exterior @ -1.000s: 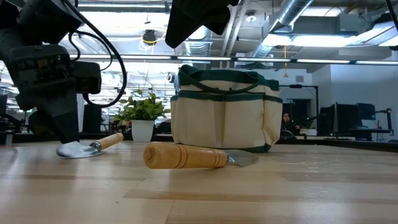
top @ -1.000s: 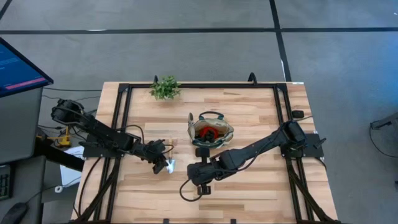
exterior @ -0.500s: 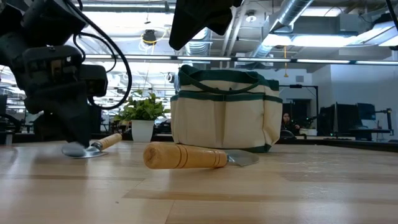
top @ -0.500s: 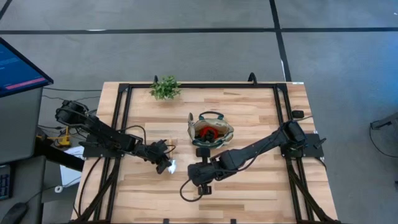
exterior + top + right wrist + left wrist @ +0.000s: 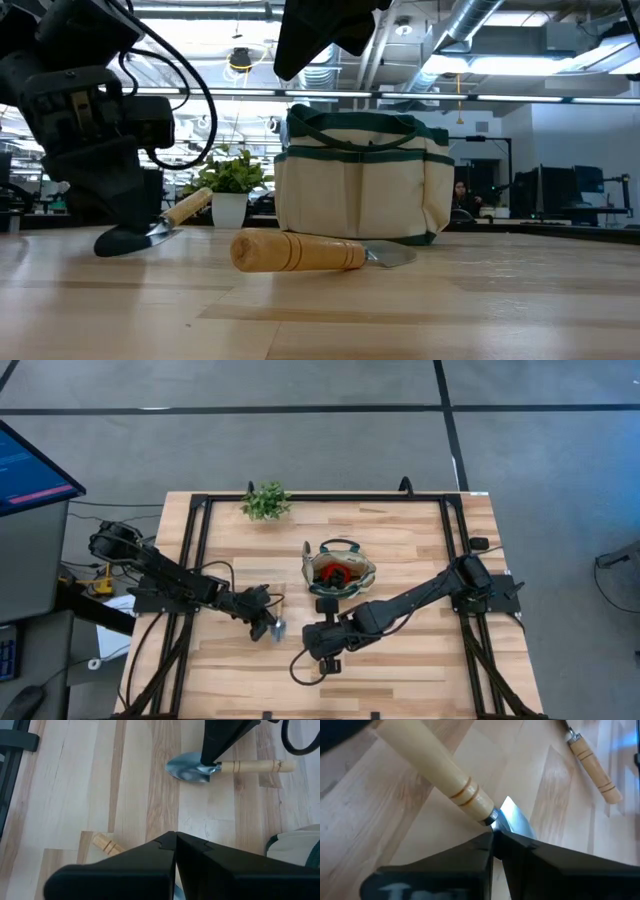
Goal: Pick & Place Garden tools in Gardening bag
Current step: Put the trowel into the gardening bag
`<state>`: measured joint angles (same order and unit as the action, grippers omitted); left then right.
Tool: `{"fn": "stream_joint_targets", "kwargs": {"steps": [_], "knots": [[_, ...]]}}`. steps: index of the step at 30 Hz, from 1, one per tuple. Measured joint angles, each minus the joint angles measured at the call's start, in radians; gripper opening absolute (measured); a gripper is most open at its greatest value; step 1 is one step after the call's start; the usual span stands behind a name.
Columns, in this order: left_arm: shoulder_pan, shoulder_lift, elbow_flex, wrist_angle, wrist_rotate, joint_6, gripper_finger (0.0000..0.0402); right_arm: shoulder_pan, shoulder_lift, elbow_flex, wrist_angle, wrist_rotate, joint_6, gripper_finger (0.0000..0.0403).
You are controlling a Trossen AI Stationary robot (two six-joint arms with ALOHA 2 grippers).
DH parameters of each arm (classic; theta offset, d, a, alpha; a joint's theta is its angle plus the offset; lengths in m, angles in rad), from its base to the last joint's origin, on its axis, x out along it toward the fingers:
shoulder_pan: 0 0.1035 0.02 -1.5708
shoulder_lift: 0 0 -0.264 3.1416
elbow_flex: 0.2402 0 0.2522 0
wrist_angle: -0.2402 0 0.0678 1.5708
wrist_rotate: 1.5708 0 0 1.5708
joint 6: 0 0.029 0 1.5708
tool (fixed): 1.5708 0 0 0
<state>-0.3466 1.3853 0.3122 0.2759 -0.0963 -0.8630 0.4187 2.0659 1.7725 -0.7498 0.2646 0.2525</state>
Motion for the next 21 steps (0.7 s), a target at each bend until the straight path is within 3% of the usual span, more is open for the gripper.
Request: {"fn": "stream_joint_targets", "kwargs": {"steps": [12,21], "knots": [[-0.002,-0.015,0.0,0.024,0.0,0.191,0.0005,0.0,0.0,0.0,-0.021,0.028,-0.031,0.0],[-0.003,-0.15,-0.003,-0.044,0.002,0.311,0.0,-0.013,-0.032,-0.013,-0.042,0.049,-0.052,0.0]]}}
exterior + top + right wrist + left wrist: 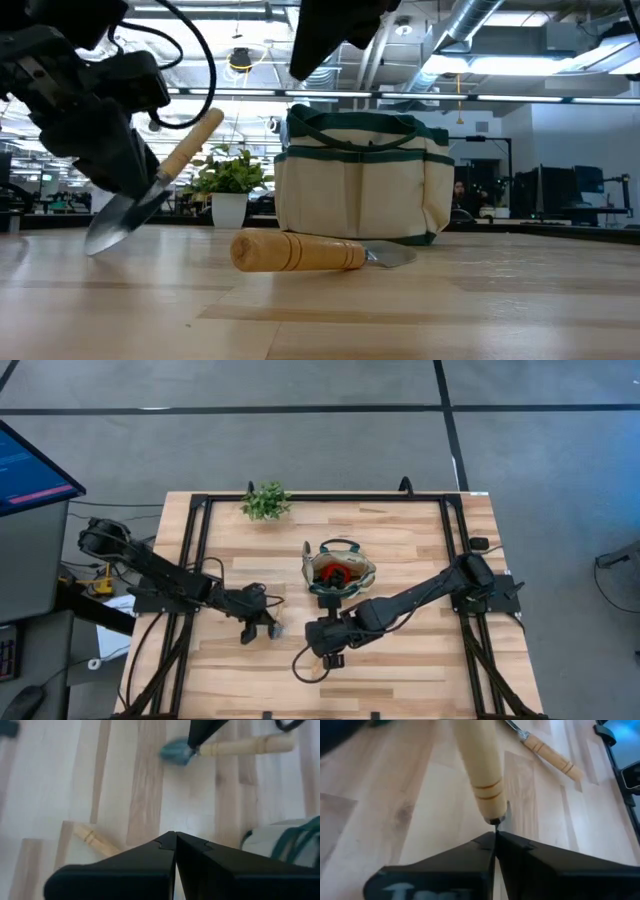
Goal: Pick & Place Garden tools in Gardening bag
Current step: Put the trowel into the gardening bag
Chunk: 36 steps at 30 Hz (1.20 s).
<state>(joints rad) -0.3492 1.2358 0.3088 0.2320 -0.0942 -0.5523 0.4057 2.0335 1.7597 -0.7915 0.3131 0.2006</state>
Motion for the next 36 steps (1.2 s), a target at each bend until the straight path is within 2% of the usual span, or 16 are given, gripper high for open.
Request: {"fn": "stream_joint_targets", "kwargs": {"steps": [6,12,18,24,27,31,36], "knots": [[0.0,-0.066,0.0,-0.04,-0.038,0.051,0.0001,-0.026,-0.093,-0.101,0.132,-0.012,-0.04,0.0],[0.0,-0.062,0.025,-0.04,-0.039,0.053,0.0,-0.057,-0.215,-0.278,0.354,-0.076,-0.088,0.0],[-0.003,-0.055,0.095,-0.057,-0.038,0.11,0.0,-0.092,-0.318,-0.49,0.57,-0.087,-0.096,0.0],[-0.003,-0.056,0.234,-0.318,-0.041,0.129,0.0,-0.121,-0.399,-0.682,0.794,-0.135,-0.059,0.0],[-0.003,-0.056,0.295,-0.443,-0.059,0.13,0.0001,-0.121,-0.415,-0.723,0.834,-0.126,-0.043,0.0],[-0.003,-0.056,0.358,-0.551,-0.063,0.155,0.0001,-0.107,-0.396,-0.73,0.838,-0.047,-0.049,0.0],[0.019,-0.057,0.385,-0.602,-0.062,0.156,0.0001,-0.047,-0.392,-0.719,0.862,0.064,-0.191,0.0]]}}
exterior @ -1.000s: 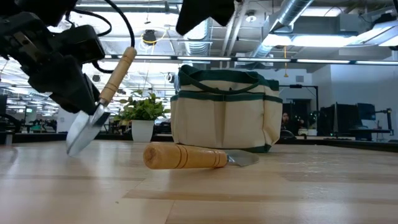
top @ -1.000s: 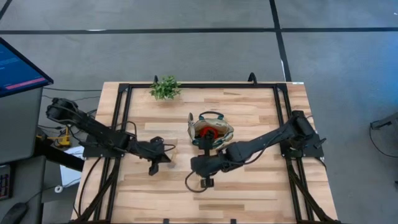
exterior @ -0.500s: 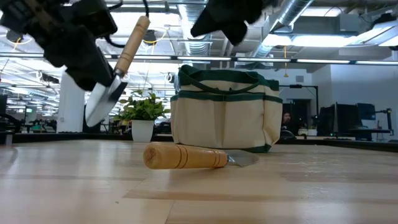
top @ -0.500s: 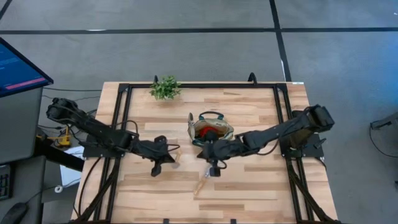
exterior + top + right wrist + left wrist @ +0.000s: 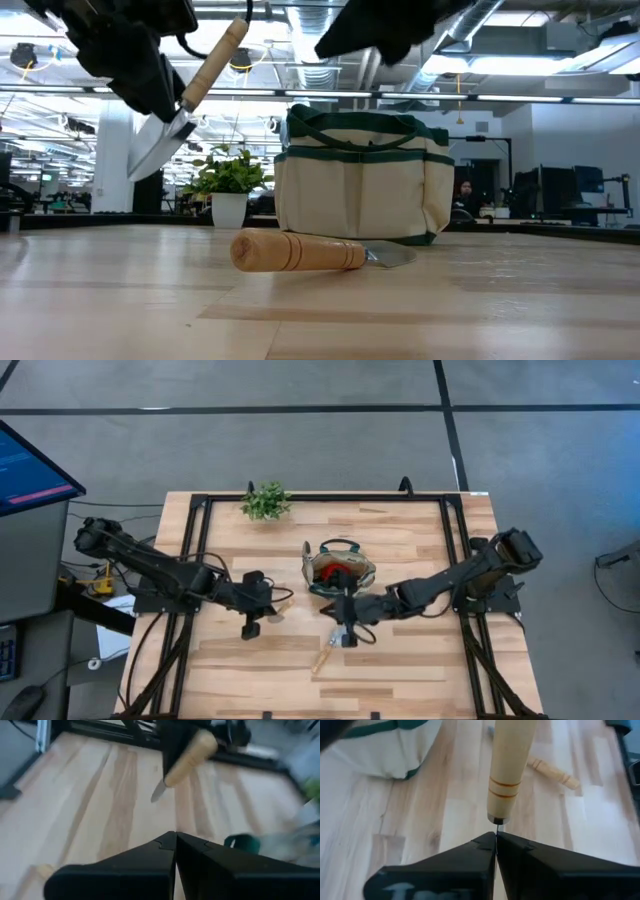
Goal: Pick & Place Garden tools in Gardening bag
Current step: Put the trowel into the gardening bag
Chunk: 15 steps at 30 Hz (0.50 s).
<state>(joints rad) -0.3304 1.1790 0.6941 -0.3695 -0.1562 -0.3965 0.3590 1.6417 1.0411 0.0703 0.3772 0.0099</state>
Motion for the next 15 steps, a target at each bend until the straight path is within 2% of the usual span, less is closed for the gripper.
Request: {"fn": "stream_joint_targets", "kwargs": {"steps": [4,7,12,15], "knots": [[0.038,0.0,0.0,-0.016,0.045,-0.005,0.0001,0.056,0.0,0.033,-0.003,0.11,-0.159,0.0],[0.06,0.0,0.0,-0.017,0.059,-0.008,0.0001,0.075,0.015,0.066,0.002,0.126,-0.249,0.0],[0.101,0.0,0.0,-0.017,0.138,-0.043,0.0001,0.071,0.141,0.162,-0.008,0.197,-0.371,0.0],[0.117,0.0,0.0,-0.018,0.181,-0.056,0.0001,0.073,0.237,0.243,-0.027,0.307,-0.504,0.0]]}}
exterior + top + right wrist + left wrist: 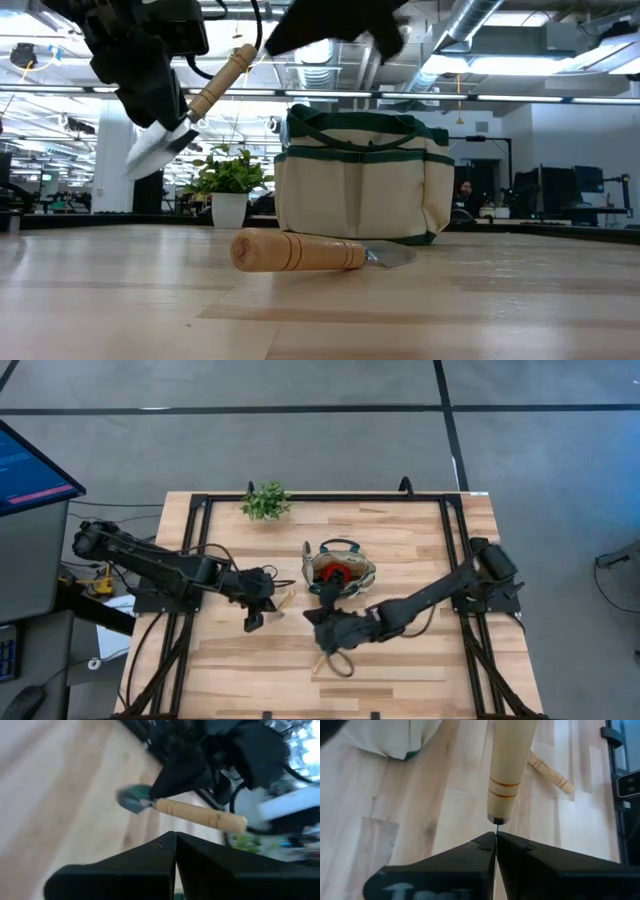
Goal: Pick & Place Garden tools in Gardening bag
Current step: Put the trowel into the gardening bag
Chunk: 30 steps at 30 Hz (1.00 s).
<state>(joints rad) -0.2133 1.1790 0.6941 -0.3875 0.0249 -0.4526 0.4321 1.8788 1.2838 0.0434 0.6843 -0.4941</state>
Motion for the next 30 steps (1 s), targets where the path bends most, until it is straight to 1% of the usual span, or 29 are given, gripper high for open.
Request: {"fn": "stream_joint_targets", "kwargs": {"steps": [2,4,7,10,15,18,23,27,30], "knots": [[0.01,0.0,0.0,0.001,0.036,-0.013,0.0001,0.005,0.068,0.063,-0.013,0.07,-0.062,0.0],[0.017,0.0,0.0,0.001,0.057,-0.028,0.0001,0.013,0.11,0.118,-0.039,0.15,-0.101,0.0],[0.031,0.0,0.0,0.002,0.105,-0.044,0.0001,0.02,0.152,0.19,-0.083,0.21,-0.141,0.0],[0.051,0.0,0.0,0.003,0.182,-0.078,0.0001,0.026,0.184,0.241,-0.138,0.212,-0.145,0.0],[0.072,0.0,0.0,0.009,0.295,-0.154,0.0001,0.039,0.187,0.282,-0.211,0.215,-0.167,0.0007],[0.072,0.0,0.0,0.023,0.335,-0.187,0.0001,0.041,0.187,0.28,-0.22,0.209,-0.186,0.0032],[0.072,0.0,0.0,0.12,0.399,-0.245,0.0001,0.042,0.187,0.28,-0.219,0.207,-0.198,0.0096],[0.072,0.0,0.0,0.134,0.403,-0.286,0.0001,0.053,0.187,0.28,-0.216,0.207,-0.249,0.0146],[0.072,0.003,0.0,0.136,0.403,-0.307,0.0001,0.063,0.187,0.28,-0.218,0.207,-0.281,0.0166]]}}
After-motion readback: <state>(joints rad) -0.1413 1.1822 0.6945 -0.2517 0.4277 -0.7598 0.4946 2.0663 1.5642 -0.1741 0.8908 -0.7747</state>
